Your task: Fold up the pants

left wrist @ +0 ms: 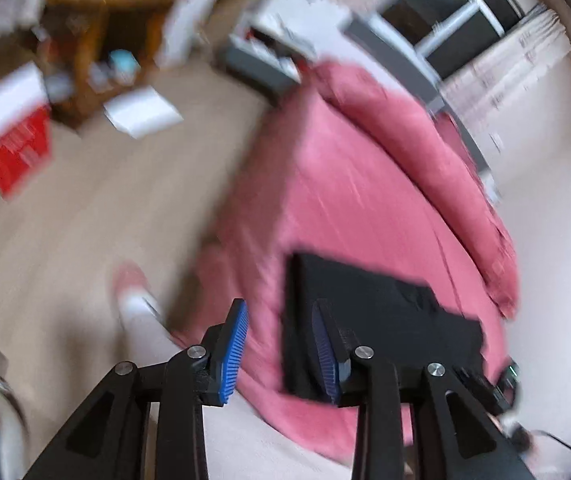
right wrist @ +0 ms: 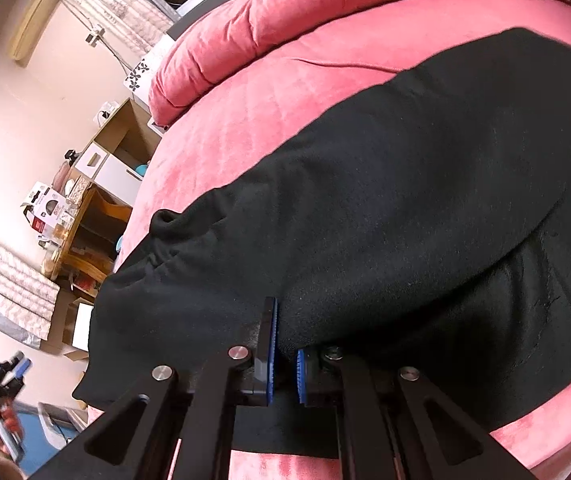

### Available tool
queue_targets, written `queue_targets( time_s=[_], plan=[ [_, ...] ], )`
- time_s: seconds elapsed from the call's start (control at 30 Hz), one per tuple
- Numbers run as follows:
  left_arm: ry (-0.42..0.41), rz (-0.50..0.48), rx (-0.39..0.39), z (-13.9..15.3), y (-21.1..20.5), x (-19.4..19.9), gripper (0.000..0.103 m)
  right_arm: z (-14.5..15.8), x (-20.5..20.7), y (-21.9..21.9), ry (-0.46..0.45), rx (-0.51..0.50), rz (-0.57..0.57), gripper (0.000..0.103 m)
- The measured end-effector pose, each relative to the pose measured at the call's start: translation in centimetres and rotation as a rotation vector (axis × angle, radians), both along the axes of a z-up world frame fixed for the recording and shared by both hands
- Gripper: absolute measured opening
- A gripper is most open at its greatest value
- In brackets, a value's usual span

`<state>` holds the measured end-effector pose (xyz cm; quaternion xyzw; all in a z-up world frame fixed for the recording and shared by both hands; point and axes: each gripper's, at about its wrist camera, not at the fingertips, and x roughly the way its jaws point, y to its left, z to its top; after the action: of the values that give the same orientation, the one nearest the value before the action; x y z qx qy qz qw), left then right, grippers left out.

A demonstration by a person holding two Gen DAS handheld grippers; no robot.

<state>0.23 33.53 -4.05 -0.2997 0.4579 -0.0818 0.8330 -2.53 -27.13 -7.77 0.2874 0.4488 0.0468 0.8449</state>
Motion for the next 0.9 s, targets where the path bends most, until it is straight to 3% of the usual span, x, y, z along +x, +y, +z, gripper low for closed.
queue_targets(
  time_s=[0.17, 0.27, 0.37, 0.47, 0.63, 0.87, 0.9],
  plan=[
    [0.107, -0.117, -0.181, -6.6, -6.9, 1.4, 0.033, 0.0, 0.0, -0.2, 0.000, 0.003, 0.003, 0.008],
    [0.095, -0.130, -0.201, -7.3, -8.7, 1.2, 0.033, 0.0, -0.1, -0.3, 0.000, 0.005, 0.002, 0.008],
    [0.129, -0.132, -0.170, -7.9, -8.8, 1.1, 0.033, -0.2, 0.0, -0.2, 0.002, 0.002, 0.001, 0.008],
    [0.137, -0.115, -0.210, -7.8, -8.3, 0.4, 0.033, -0.3, 0.1, -0.2, 0.006, 0.004, -0.004, 0.008],
    [0.150, -0.141, -0.150, -7.6, -9.2, -0.2, 0.033, -0.3, 0.5, 0.0, 0.008, -0.021, 0.007, 0.008],
    [0.071, -0.099, -0.010, -5.5, -9.0, -1.4, 0.037, -0.6, 0.7, -0.1, 0.013, -0.013, 0.005, 0.008],
    [0.070, -0.106, -0.020, -5.7, -9.0, -1.4, 0.037, -0.6, 0.7, -0.1, 0.015, -0.011, 0.004, 0.008]
  ],
)
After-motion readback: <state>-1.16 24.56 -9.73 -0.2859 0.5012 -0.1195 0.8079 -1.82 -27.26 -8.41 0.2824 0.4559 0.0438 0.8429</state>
